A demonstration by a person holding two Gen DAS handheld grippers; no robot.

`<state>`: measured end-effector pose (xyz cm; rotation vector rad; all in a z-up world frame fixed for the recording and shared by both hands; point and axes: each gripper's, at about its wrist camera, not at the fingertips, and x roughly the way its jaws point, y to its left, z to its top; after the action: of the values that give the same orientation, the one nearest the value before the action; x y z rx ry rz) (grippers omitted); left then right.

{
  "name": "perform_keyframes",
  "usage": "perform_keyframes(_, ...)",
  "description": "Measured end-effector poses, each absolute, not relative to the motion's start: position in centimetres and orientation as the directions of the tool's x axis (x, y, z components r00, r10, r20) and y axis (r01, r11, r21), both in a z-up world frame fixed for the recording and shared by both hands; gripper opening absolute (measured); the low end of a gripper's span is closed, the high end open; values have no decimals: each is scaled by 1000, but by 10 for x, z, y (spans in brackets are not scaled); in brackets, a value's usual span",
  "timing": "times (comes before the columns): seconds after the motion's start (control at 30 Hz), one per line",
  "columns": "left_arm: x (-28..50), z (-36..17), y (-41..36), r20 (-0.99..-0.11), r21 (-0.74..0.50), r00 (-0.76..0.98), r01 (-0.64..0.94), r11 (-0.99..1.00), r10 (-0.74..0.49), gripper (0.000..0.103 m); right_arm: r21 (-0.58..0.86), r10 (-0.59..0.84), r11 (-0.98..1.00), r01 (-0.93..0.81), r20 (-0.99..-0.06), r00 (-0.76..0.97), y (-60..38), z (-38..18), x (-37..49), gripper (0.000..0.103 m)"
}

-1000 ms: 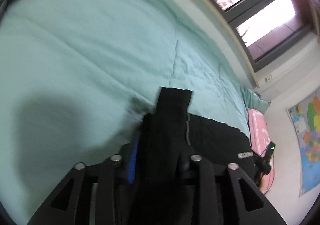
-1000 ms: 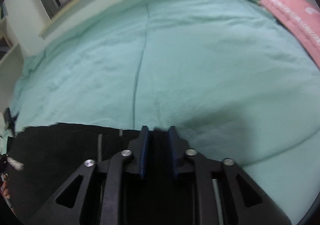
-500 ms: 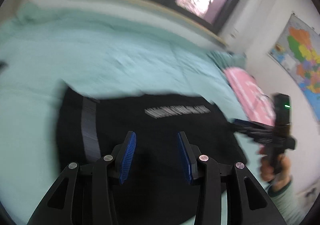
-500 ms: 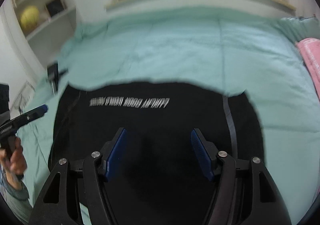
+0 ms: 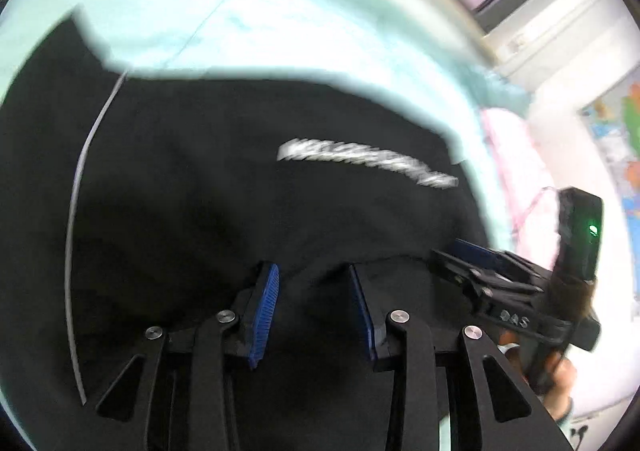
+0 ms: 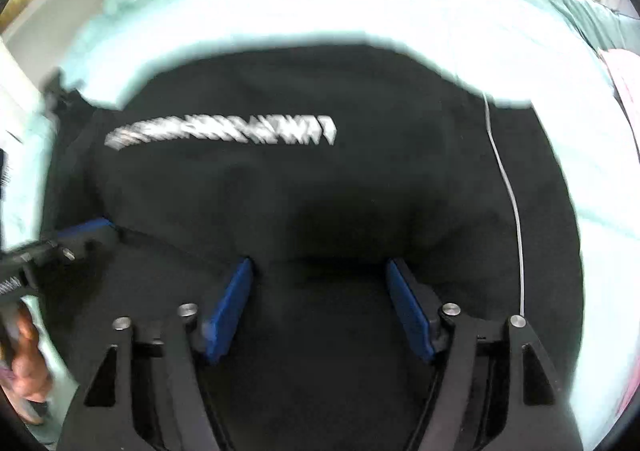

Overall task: Fold large clothes
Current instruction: 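Lower the jacket flat onto the bed and open both grippers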

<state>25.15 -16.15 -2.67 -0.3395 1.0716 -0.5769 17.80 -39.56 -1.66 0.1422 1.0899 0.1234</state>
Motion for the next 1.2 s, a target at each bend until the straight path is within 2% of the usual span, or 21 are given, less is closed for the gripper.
perform_keyframes(0.07,254,-2,-169,-689,-503,422,308,807,-590,40,182,171,983,-34,-821,545,-398,10,184,72)
perform_keyframes(0.1,260,5,-175,-689,-476,452,308,824,-567,44,169,151,985,-21,-813,562,-399,15,188,72)
perform_keyframes(0.13,269,6,-181,-701,-463,455,295,836,-549,53,153,127,988,-2,-814,567,-397,17,198,72)
perform_keyframes(0.17,280,0,-188,-719,-470,431,276,839,-545,55,146,116,989,11,-829,547,-396,12,208,72)
perform_keyframes(0.27,319,-48,-204,-814,-449,319,187,874,-486,54,163,126,985,52,-896,427,-397,-29,237,73)
perform_keyframes(0.33,332,-66,-206,-825,-451,301,161,878,-479,54,206,156,975,80,-897,413,-404,-52,246,73)
perform_keyframes(0.43,333,-66,-209,-827,-437,315,162,885,-466,54,233,168,968,95,-878,449,-411,-62,242,74)
perform_keyframes(0.57,306,-44,-218,-814,-365,380,255,895,-440,55,254,177,963,91,-850,496,-414,-56,226,74)
perform_keyframes(0.67,279,-18,-204,-784,-380,386,321,868,-486,55,316,228,946,79,-817,530,-434,-45,202,75)
perform_keyframes(0.8,202,19,-181,-715,-341,466,418,842,-521,55,306,273,951,-50,-749,604,-422,-4,127,75)
perform_keyframes(0.9,162,9,-172,-744,-287,478,402,869,-467,55,272,260,959,-72,-758,598,-411,2,81,75)
perform_keyframes(1.03,131,-35,-166,-789,-236,482,333,913,-380,55,214,215,975,-65,-817,536,-377,-29,65,75)
perform_keyframes(1.2,149,-77,-159,-804,-294,451,263,919,-387,55,197,183,980,-25,-847,499,-368,-63,83,78)
